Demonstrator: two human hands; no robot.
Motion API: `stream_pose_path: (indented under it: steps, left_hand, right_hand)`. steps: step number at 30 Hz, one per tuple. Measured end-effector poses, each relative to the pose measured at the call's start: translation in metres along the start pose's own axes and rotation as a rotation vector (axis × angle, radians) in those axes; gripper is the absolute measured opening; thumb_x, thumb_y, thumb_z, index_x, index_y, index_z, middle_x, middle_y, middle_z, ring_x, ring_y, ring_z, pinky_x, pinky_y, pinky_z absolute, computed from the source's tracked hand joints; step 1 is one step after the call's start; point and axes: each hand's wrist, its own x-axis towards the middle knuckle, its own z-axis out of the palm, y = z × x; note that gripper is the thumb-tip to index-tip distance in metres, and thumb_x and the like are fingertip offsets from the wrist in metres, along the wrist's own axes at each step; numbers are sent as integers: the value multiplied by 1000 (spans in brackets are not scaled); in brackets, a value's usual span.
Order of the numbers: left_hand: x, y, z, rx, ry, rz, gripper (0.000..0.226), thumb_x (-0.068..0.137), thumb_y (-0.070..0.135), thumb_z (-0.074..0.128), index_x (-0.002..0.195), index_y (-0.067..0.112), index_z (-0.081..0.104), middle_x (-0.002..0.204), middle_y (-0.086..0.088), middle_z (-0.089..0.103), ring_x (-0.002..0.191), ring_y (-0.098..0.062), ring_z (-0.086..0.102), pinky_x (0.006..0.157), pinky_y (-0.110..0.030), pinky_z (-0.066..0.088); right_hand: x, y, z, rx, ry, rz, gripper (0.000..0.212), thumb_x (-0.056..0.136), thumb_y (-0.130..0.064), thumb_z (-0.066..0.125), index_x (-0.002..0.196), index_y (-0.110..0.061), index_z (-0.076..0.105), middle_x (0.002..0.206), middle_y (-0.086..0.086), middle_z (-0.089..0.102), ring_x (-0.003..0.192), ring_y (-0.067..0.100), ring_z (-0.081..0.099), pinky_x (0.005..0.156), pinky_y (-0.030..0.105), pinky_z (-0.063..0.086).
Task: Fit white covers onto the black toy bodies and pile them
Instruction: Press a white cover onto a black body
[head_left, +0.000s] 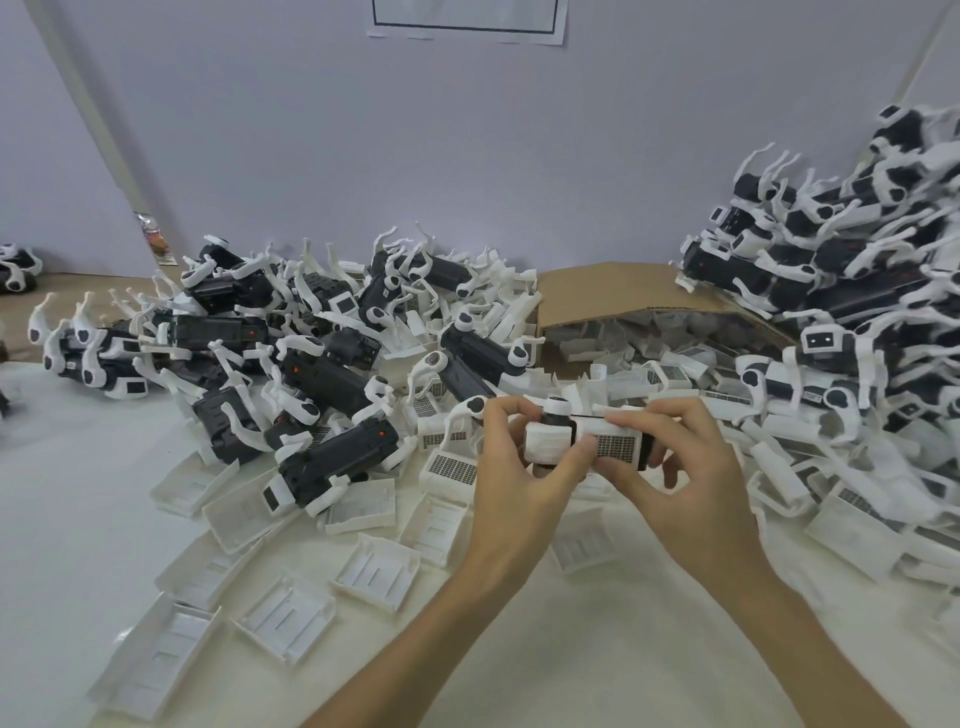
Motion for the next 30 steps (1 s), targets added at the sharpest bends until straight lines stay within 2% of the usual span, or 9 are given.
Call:
stream_pose_path:
  steps: [2,6,10,14,16,20,24,27,30]
  left_hand:
    - [2,-1,-1,-15,-10,-13,40,81,19,79,103,31,48,94,8,69,90,-29,73,78,-48,62]
    - [4,-3,-4,-42,-5,-2,39,86,15,78,109,30,51,95,3,71,87,-23,75,67,-32,62]
    - [4,-1,-5,-75,24,-23,33,87,21,78,108,33,56,93,5,73,89,-22,75,65,-33,62]
    - [4,1,-5,-115,48,-71,29,88,23,78,109,29,59,88,9,72,85,-18,75,59,-35,62]
    - [4,1,-4,-132,51,-128,24,88,27,78,106,31,62,92,1,71,85,-22,74,60,-42,63]
    - [5,3,-5,-129,29,-240,29,80,40,78,105,34,64,106,-15,69,85,-24,73,57,-36,60]
    - [7,5,-6,-167,-75,-342,43,80,42,78,116,28,61,98,-6,75,91,-22,74,65,-37,61]
    - [8,7,-6,-172,-163,-374,46,82,44,75,121,21,63,103,-5,76,94,-23,75,69,-39,62]
    - [8,7,-8,-194,-149,-398,47,77,43,78,116,21,64,102,-6,76,92,-23,75,66,-37,62]
  right_hand:
    - [0,1,0,-30,4,-7,41,77,-44,73,110,-21,75,102,-8,52,82,8,54,64,14,40]
    - [-1,2,1,-91,25,-37,40,81,-40,80,116,-21,71,106,-7,58,100,-2,52,86,7,37]
    - [-3,5,1,-218,-25,-174,61,71,-23,90,125,-25,64,120,-11,61,112,6,49,100,23,36]
    - [-2,11,4,-353,2,-259,74,67,-14,92,133,-26,60,128,-7,62,117,21,54,97,40,40]
    - [-3,14,4,-374,0,-286,72,72,-18,89,135,-27,57,128,-7,62,119,21,55,97,38,39]
    - [-2,14,4,-374,14,-316,61,74,-29,80,133,-22,62,115,-1,66,111,19,56,93,32,35]
    - [-1,12,0,-326,39,-317,56,73,-31,81,126,-19,67,110,1,69,106,20,59,90,39,45]
    - [-1,11,-3,-241,36,-318,56,75,-29,85,125,-14,67,111,5,71,102,24,65,88,39,50]
    - [-1,7,-1,-207,19,-296,61,68,-25,86,123,-8,68,111,7,71,101,27,67,87,36,54]
